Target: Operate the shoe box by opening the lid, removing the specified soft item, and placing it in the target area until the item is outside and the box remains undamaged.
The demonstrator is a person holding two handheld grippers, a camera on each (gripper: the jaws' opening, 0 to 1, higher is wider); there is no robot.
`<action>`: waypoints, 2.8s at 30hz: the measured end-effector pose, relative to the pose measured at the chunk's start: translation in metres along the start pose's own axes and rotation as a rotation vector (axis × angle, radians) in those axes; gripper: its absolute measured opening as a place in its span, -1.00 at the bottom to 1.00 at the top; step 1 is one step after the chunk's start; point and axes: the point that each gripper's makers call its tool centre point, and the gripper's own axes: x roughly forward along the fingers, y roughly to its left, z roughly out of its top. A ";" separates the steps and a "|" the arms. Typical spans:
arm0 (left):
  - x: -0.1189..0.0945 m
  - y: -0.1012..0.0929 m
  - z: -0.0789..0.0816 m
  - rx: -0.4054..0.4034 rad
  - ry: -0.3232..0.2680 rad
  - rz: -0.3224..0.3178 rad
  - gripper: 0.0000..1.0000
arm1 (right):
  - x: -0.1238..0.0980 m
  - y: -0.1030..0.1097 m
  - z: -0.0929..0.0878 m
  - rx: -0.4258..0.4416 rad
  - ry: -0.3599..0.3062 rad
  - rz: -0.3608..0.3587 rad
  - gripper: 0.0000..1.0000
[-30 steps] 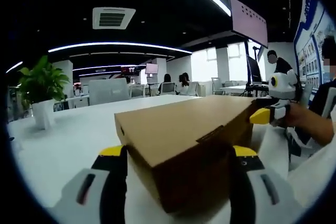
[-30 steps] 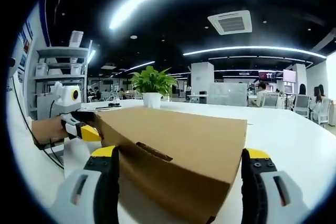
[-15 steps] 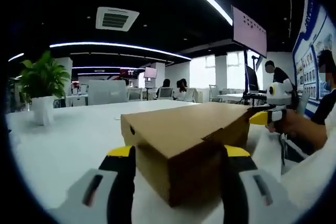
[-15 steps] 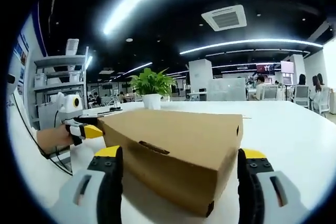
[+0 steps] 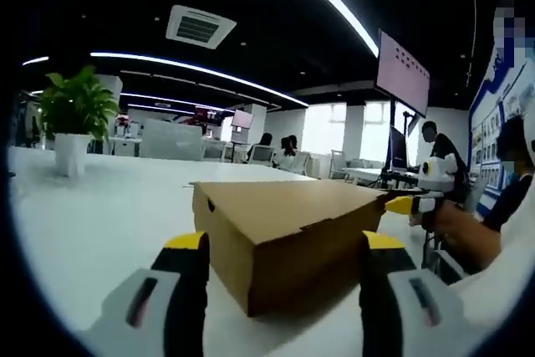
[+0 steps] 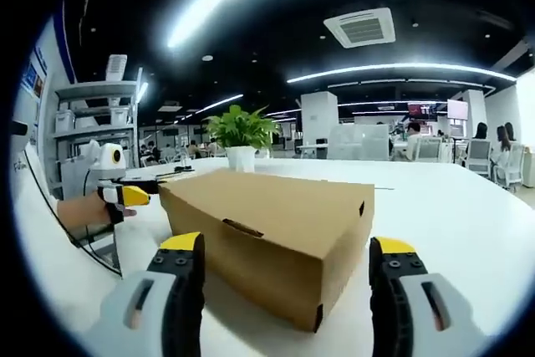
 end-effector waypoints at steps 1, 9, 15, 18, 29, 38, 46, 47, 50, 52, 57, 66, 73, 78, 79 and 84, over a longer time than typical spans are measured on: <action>-0.002 0.001 0.002 -0.004 0.002 0.000 0.57 | -0.003 -0.002 0.001 -0.013 0.003 0.002 0.62; -0.017 0.005 0.023 0.094 -0.032 0.022 0.06 | -0.016 -0.018 0.010 -0.093 0.019 -0.050 0.13; -0.024 0.012 0.035 0.047 -0.076 0.053 0.18 | -0.024 -0.017 0.029 -0.079 -0.025 -0.035 0.33; -0.026 0.013 0.032 0.035 -0.056 0.068 0.34 | -0.028 -0.016 0.034 -0.050 -0.048 -0.019 0.40; -0.035 0.005 0.050 0.190 -0.063 0.091 0.52 | -0.037 -0.007 0.031 -0.131 -0.008 -0.005 0.31; -0.037 0.005 0.036 0.086 0.013 0.087 0.47 | -0.040 -0.003 0.043 -0.165 -0.012 0.009 0.26; -0.035 -0.009 0.034 0.111 0.045 0.068 0.52 | -0.031 0.007 0.036 -0.260 0.070 0.024 0.26; -0.036 -0.008 0.038 0.163 0.036 0.066 0.49 | -0.032 0.009 0.036 -0.275 0.073 0.033 0.26; -0.035 -0.008 0.044 0.384 0.005 0.079 0.45 | -0.037 0.025 0.036 -0.423 0.072 0.125 0.26; -0.034 -0.015 0.038 0.449 0.034 0.032 0.35 | -0.040 0.028 0.038 -0.462 0.059 0.133 0.26; -0.035 -0.023 0.030 0.524 0.074 -0.036 0.51 | -0.049 0.035 0.048 -0.572 0.039 0.147 0.23; -0.042 -0.043 0.051 0.582 0.053 -0.124 0.44 | -0.059 0.057 0.061 -0.667 -0.024 0.222 0.20; -0.033 -0.055 0.048 0.643 -0.068 -0.145 0.45 | -0.062 0.058 0.067 -0.715 -0.034 0.197 0.15; -0.032 -0.059 0.048 0.660 -0.053 -0.148 0.29 | -0.070 0.066 0.066 -0.745 -0.036 0.235 0.25; -0.032 -0.065 0.044 0.642 -0.039 -0.184 0.27 | -0.070 0.068 0.067 -0.761 -0.048 0.234 0.25; -0.027 -0.061 0.039 0.726 -0.038 -0.151 0.37 | -0.067 0.066 0.064 -0.792 -0.039 0.229 0.25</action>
